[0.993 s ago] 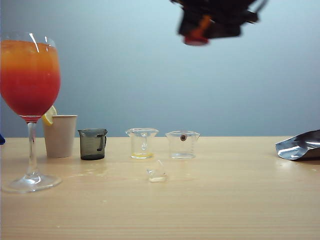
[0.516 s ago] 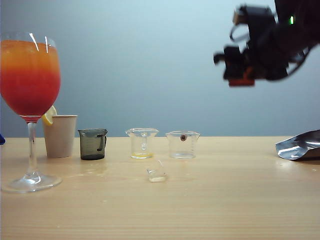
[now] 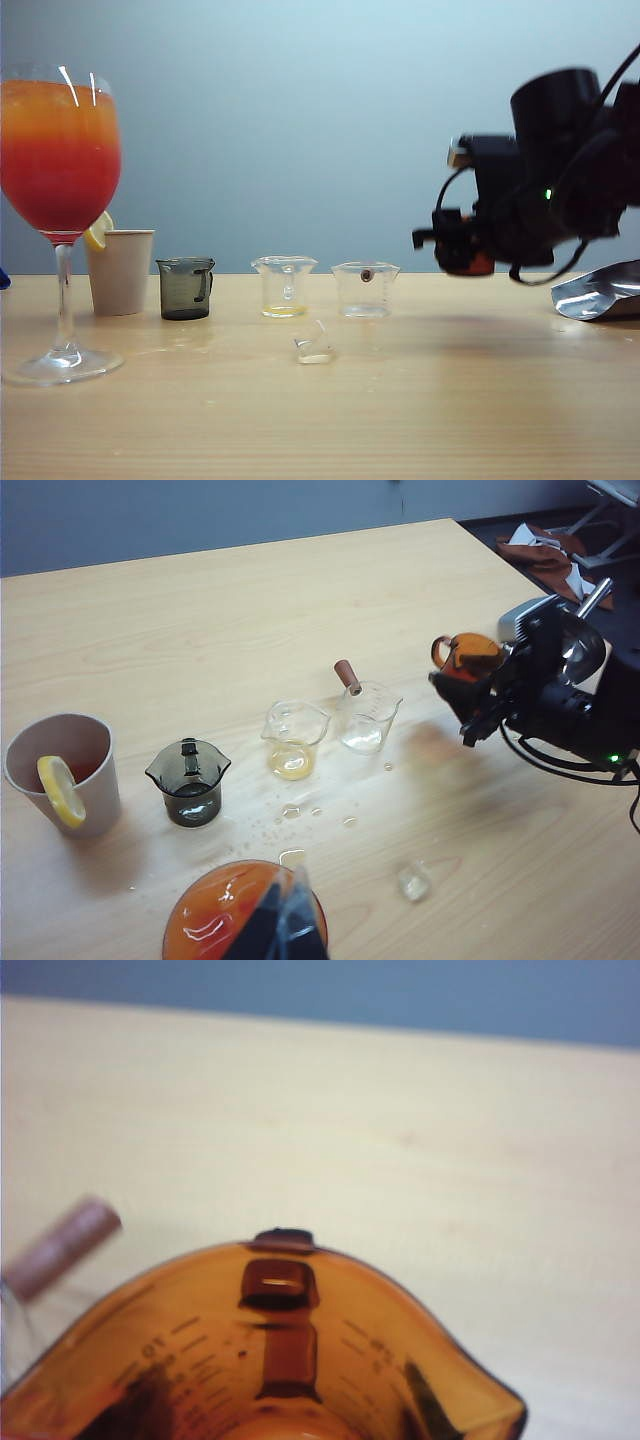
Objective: Pick up the fourth measuring cup from the left, pour the grenadine inside into the goblet, and finally put the measuring cup back in its original place.
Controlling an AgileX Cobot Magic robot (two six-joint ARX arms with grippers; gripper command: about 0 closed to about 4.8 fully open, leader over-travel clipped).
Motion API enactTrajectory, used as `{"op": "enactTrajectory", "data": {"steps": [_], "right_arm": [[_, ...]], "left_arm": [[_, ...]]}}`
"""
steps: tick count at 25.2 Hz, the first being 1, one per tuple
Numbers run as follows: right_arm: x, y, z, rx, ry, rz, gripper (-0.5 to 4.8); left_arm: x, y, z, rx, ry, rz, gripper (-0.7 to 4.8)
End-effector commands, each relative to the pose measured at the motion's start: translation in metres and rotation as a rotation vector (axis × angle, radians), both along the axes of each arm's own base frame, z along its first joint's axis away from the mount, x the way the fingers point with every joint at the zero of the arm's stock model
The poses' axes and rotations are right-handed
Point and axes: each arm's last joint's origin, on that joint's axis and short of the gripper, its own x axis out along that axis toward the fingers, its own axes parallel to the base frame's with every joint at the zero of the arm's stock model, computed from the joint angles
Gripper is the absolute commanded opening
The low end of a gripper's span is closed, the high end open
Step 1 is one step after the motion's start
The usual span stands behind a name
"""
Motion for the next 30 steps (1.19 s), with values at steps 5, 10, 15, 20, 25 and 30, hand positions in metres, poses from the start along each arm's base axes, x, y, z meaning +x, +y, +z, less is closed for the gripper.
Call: {"op": "enactTrajectory", "data": {"steps": [5,10,15,20,25,30], "right_arm": [[0.008,0.002,-0.017,0.011,-0.016,-0.005,0.84],[0.018,0.006,-0.032,0.005,-0.001,-0.005,0.84],[0.027,0.007,-0.035,0.006,-0.004,-0.012,0.85],[0.026,0.006,-0.036,0.003,0.009,-0.012,1.14],[0.026,0.006,-0.038,0.055,0.037,-0.015,3.77],[0.025,0.006,-0.036,0.071,0.045,-0.019,4.79]], "left_arm": [[0.003,-0.001,0.000,0.015,-0.012,-0.011,-0.05],[0.004,-0.001,-0.001,0.019,-0.006,-0.012,-0.05],[0.004,-0.001,-0.001,0.020,-0.006,-0.012,-0.05],[0.004,-0.001,-0.001,0.020,-0.006,-0.012,-0.05],[0.004,-0.001,-0.001,0.026,-0.010,-0.015,-0.05],[0.004,-0.001,-0.001,0.028,-0.011,-0.016,-0.05]]}}
